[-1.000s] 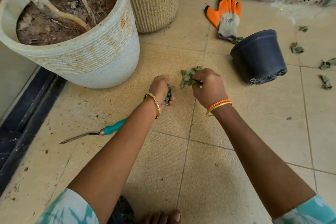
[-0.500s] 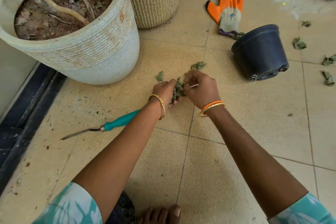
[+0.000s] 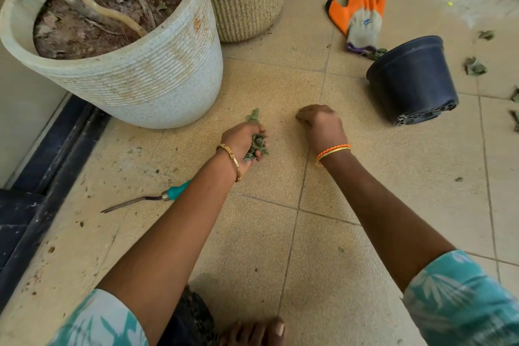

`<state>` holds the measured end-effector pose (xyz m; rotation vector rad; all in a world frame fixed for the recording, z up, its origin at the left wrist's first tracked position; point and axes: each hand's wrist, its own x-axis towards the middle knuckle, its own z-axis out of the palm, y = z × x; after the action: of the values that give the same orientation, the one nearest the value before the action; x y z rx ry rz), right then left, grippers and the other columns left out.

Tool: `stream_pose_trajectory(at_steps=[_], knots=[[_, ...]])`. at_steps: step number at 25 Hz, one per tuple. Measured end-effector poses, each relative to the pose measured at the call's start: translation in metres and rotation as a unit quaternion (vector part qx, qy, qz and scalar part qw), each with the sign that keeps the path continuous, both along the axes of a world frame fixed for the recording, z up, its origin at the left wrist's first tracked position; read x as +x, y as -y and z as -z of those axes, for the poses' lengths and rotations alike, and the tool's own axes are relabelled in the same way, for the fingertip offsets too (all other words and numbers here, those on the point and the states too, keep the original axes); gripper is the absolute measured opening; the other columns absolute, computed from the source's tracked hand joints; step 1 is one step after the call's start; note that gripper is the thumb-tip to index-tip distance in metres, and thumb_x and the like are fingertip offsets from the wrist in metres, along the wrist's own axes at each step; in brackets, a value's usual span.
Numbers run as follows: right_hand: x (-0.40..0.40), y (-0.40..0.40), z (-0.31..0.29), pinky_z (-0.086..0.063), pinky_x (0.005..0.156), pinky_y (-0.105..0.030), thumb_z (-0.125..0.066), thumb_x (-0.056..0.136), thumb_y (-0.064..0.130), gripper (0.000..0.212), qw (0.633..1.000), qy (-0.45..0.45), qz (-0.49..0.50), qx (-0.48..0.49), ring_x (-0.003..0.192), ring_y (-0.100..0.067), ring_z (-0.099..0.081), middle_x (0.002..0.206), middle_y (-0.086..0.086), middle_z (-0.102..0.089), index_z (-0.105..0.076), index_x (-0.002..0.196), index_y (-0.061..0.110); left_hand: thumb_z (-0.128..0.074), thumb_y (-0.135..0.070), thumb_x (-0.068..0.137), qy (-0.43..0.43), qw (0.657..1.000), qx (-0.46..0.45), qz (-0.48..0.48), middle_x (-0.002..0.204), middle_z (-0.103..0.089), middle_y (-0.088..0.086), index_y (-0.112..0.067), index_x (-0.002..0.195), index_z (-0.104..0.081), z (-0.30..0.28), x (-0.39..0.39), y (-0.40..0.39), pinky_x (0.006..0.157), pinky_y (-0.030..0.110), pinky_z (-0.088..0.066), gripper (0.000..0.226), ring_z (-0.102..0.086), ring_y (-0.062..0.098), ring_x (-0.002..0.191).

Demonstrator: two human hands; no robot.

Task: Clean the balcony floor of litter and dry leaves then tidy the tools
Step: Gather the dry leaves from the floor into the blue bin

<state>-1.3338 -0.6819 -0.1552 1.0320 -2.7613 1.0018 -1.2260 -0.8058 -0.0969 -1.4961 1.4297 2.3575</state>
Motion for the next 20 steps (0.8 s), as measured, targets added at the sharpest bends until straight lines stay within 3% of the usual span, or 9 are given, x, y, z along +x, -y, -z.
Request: stream_pose_trajectory(at_steps=[3, 4, 8, 11, 14, 16, 18, 20], knots=[[0.021, 0.0, -0.023, -0.048, 0.073, -0.009, -0.062, 0.081, -0.006, 0.029, 0.98, 0.157, 0.055, -0.111, 0.078, -0.012, -0.065, 0.088, -0.002, -0.068, -0.065, 0.107, 0.005, -0.043, -0.013, 0.085, 0.047, 0.998, 0.006, -0.029, 0.052, -0.049, -0.002, -0.014, 0.065, -0.049, 0.006, 0.004, 0.006, 0.039, 0.014, -0.027, 0.021, -0.041, 0.01, 0.034], [0.032, 0.002, -0.031, -0.049, 0.068, -0.008, -0.066, 0.08, -0.004, 0.036, 0.962, 0.22, 0.061, -0.149, 0.074, -0.008, -0.064, 0.086, 0.0, -0.065, -0.059, 0.113, 0.009, -0.044, -0.017, 0.084, 0.051, 0.998, 0.014, -0.033, 0.052, -0.048, -0.001, -0.015, 0.065, -0.048, 0.008, 0.005, 0.007, 0.04, 0.014, -0.026, 0.019, -0.04, 0.01, 0.034], [0.065, 0.014, -0.039, -0.057, 0.073, -0.029, -0.076, 0.072, 0.0, 0.052, 0.889, 0.38, 0.07, -0.245, 0.076, -0.016, -0.07, 0.078, -0.003, -0.069, -0.049, 0.113, 0.019, -0.06, -0.045, 0.084, 0.032, 0.999, 0.009, 0.027, 0.062, -0.05, -0.002, -0.014, 0.088, -0.056, 0.012, 0.006, 0.004, 0.039, 0.015, -0.03, 0.031, -0.041, 0.007, 0.039], [0.07, 0.018, -0.04, -0.055, 0.067, -0.019, -0.075, 0.075, 0.003, 0.042, 0.891, 0.383, 0.083, -0.228, 0.069, -0.009, -0.069, 0.072, -0.001, -0.07, -0.054, 0.108, 0.018, -0.073, -0.042, 0.078, 0.041, 0.996, -0.045, 0.066, 0.062, -0.053, -0.005, -0.017, 0.085, -0.058, 0.011, 0.004, 0.0, 0.04, 0.014, -0.036, 0.03, -0.043, 0.005, 0.047], [0.059, 0.016, -0.041, -0.058, 0.069, -0.03, -0.066, 0.083, 0.001, 0.025, 0.894, 0.395, 0.032, -0.209, 0.072, -0.015, -0.07, 0.075, -0.003, -0.071, -0.061, 0.097, 0.021, -0.076, -0.03, 0.078, 0.036, 0.997, -0.04, 0.058, 0.07, -0.059, -0.004, -0.016, 0.082, -0.062, 0.012, 0.004, 0.004, 0.044, 0.015, -0.039, 0.02, -0.048, 0.006, 0.055], [0.049, 0.018, -0.04, -0.057, 0.076, -0.034, -0.056, 0.087, -0.001, 0.022, 0.919, 0.35, 0.021, -0.184, 0.081, -0.019, -0.068, 0.083, 0.0, -0.069, -0.065, 0.094, 0.018, -0.076, -0.026, 0.078, 0.017, 0.999, -0.023, 0.04, 0.073, -0.06, -0.002, -0.015, 0.086, -0.064, 0.013, 0.006, 0.011, 0.046, 0.018, -0.04, 0.018, -0.049, 0.006, 0.056], [0.041, 0.025, -0.036, -0.048, 0.09, -0.027, -0.052, 0.087, -0.001, 0.026, 0.969, 0.229, 0.002, -0.097, 0.1, -0.017, -0.06, 0.103, -0.002, -0.064, -0.066, 0.105, 0.011, -0.073, -0.021, 0.081, 0.003, 1.0, -0.013, 0.009, 0.071, -0.059, -0.001, -0.013, 0.083, -0.062, 0.013, 0.009, 0.019, 0.042, 0.017, -0.038, 0.013, -0.048, 0.005, 0.049], [0.036, 0.037, -0.027, -0.033, 0.105, -0.027, -0.051, 0.087, 0.001, 0.04, 0.986, 0.153, -0.066, 0.016, 0.127, -0.026, -0.042, 0.136, -0.013, -0.046, -0.055, 0.127, 0.009, -0.071, -0.017, 0.082, 0.002, 1.0, -0.006, -0.017, 0.066, -0.054, -0.001, -0.014, 0.078, -0.058, 0.012, 0.012, 0.027, 0.038, 0.015, -0.036, 0.014, -0.045, 0.006, 0.046]])
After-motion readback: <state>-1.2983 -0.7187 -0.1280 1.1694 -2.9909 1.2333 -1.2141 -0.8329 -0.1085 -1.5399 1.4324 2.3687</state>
